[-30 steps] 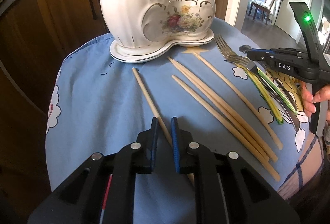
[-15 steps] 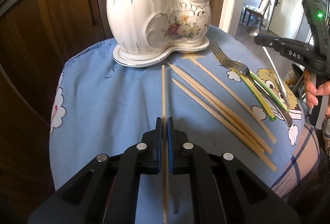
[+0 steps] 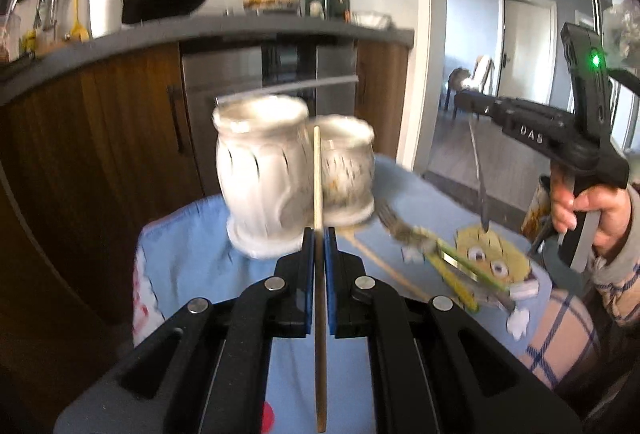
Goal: Organize utensils
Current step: 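Lower the spoon into the small pot while the left lowers the chopstick into the large pot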
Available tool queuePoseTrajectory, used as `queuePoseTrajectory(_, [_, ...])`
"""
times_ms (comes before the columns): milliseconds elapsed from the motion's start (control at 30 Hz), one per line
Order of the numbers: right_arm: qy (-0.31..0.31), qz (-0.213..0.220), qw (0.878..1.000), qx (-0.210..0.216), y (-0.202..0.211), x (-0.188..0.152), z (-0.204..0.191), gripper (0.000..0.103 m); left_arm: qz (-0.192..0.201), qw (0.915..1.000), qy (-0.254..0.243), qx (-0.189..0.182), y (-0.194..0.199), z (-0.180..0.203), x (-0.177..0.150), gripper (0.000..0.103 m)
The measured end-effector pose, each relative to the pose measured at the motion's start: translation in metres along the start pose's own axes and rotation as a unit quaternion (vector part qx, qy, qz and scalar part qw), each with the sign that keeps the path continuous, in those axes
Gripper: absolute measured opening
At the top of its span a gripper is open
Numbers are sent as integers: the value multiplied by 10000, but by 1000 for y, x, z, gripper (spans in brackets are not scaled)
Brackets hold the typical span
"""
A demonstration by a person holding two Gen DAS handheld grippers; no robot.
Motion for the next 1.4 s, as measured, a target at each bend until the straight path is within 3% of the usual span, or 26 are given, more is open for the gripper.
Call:
queuePoseTrajectory(233, [-194,393,9988,202,-17,36,-8,2,725,9973,130,51,4,-19,44,5])
queuePoseTrajectory(500, [-449,955,9938,354,-39,75,-11,2,1333,9906,298,-47,-16,-39,93,5])
queuePoseTrajectory(700, [-791,1241,9886,312,-67,84,-5,2,1622,9821,807,-523,-50,-61,117,5])
queuePoseTrajectory(833, [-1151,1180,9860,236,-88,75,2,2,1633,9775,1129,-718,-75,-73,119,5])
queuePoseTrajectory(1033, [-1384,1014,9850,165,-114,58,6,2,1735,9777,1060,-534,-99,-75,113,5])
queuePoseTrajectory(1133, [-1319,938,9867,149,-122,50,2,2,1753,9792,963,-340,-108,-77,107,5])
queuePoseTrajectory(1400, [-840,415,9938,601,-133,29,-14,3,1543,9847,753,-303,-102,-76,87,5])
Point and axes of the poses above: each gripper's, at about its wrist camera, not at the fingertips, and y roughly against the way its jaws point, z to its right, x to its top, the point moved 1 cm from there along -y, roughly the way its jaws point, and after that the axes turned 3 degrees about z, right-handed, at the moved point
